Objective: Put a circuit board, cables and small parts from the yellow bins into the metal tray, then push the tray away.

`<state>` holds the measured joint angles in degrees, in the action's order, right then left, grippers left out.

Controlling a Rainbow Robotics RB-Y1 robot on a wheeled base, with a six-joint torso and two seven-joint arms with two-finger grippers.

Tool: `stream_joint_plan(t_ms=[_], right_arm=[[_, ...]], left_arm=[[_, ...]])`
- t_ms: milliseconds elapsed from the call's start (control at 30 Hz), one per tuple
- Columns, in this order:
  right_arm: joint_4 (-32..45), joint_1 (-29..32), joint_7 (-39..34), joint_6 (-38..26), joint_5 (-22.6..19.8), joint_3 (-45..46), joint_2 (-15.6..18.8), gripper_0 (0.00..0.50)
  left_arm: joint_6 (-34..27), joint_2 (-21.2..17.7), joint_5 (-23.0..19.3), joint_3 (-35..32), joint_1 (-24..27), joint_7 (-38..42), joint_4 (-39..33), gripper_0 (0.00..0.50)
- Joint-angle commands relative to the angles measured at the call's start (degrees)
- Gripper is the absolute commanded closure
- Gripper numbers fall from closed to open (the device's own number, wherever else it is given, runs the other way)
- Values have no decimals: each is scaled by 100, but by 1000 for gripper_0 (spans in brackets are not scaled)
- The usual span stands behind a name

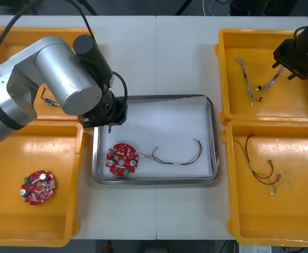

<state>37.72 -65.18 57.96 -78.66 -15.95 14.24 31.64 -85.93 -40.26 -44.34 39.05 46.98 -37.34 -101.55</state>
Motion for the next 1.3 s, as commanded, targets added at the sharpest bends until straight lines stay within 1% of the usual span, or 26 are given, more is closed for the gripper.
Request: stream_joint_plan(t_ms=[33, 100, 167, 367, 400, 433, 467, 500, 533, 600, 633, 933, 1067, 1167, 1200, 1233, 1300], right_arm=[[-177, -320, -435, 325, 92, 290, -61, 0], [-415, -320, -620, 633, 101, 308, -114, 0], [-476, -320, -813, 783, 110, 308, -184, 0], [-573, -320, -1261, 879, 224, 290, -316, 0], [-661, -320, -1332, 950, 233, 290, -334, 0], [-740, -320, -1358, 1029, 242, 290, -351, 0], [-775, -320, -1358, 1055, 251, 290, -351, 0], [-863, -320, -1358, 1125, 277, 299, -360, 0], [-880, -320, -1358, 1134, 277, 308, -360, 0], [-959, -320, -1358, 1160, 330, 317, -351, 0], [-1003, -320, -1376, 1160, 356, 325, -343, 0], [-1083, -302, -1472, 1196, 435, 325, -334, 0], [-1083, -276, -1499, 1196, 479, 343, -316, 0], [-1083, -214, -1507, 1196, 541, 352, -281, 0], [-1083, -214, -1507, 1196, 541, 352, -281, 0], [-1083, -188, -1507, 1196, 558, 361, -272, 0], [-1083, -170, -1507, 1196, 550, 361, -264, 0]], left_arm=[[279, 186, 144, 270, 57, -168, 180, 500], [376, 203, 250, 375, 65, -160, 250, 500], [428, 203, 276, 428, 57, -151, 268, 500], [446, 230, 241, 481, 57, -107, 276, 495], [455, 247, 241, 472, 65, -80, 276, 466], [481, 247, 232, 481, 57, -63, 276, 399], [499, 256, 232, 481, 65, -63, 276, 351], [525, 256, 241, 481, 57, -37, 268, 223], [525, 256, 232, 481, 57, -37, 276, 165], [569, 265, 232, 481, 57, -10, 268, 23], [595, 256, 232, 481, 65, 7, 268, 0], [622, 256, 180, 481, 74, 113, 215, 0], [578, 256, 180, 375, 74, 183, 127, 0], [323, 256, 109, 138, 83, 218, 22, 0], [323, 256, 109, 138, 83, 218, 22, 0], [130, 256, 65, -12, 109, 245, -58, 0], [-55, 256, -14, -170, 136, 271, -128, 0]])
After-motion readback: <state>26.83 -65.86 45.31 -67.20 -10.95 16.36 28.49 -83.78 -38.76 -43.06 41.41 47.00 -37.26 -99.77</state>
